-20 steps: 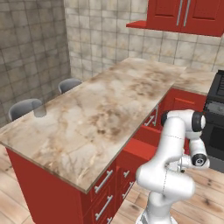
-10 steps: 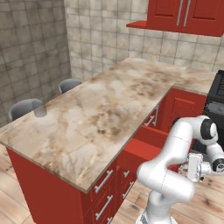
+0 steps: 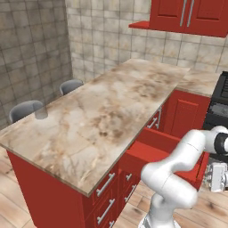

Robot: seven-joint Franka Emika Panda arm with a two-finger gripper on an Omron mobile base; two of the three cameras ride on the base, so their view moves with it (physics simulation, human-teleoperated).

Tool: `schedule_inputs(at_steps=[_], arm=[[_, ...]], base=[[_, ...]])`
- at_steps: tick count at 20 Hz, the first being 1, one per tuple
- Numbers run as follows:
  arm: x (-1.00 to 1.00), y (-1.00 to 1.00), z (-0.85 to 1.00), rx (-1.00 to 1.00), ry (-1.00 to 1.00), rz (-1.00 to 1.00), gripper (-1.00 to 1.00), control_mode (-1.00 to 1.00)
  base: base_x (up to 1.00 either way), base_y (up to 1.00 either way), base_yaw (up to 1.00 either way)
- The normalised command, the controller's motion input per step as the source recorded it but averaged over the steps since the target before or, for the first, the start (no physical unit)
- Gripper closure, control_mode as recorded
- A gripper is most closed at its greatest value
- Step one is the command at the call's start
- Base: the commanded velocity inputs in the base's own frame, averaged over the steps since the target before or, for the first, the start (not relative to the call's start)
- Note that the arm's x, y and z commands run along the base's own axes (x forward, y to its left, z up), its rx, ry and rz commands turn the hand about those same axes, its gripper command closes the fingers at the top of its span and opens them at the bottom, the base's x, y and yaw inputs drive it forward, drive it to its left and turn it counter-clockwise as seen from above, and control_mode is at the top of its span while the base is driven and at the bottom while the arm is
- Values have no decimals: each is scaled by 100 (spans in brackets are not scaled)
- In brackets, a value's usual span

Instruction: Take a straw from the drawer in front and place it inside the glass cup on the dining counter.

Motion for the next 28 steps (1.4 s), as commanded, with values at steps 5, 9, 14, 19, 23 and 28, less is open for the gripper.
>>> schedule_inputs(at_steps=[5, 9, 14, 19, 23, 28], arm=[[-5, -82, 22, 0, -1, 2, -100, -100], [-26, -28, 85, -5, 0, 1, -100, -100], [-66, -2, 90, -37, 0, 1, -100, -100], [-76, 0, 76, -62, 0, 0, -100, -100], [-45, 0, 75, -59, 0, 0, -100, -100], [-8, 64, 100, -49, -1, 0, -100, -100]], base=[[0, 0, 0], [0, 0, 0], [0, 0, 0], [0, 0, 0], [0, 0, 0], [0, 0, 0]])
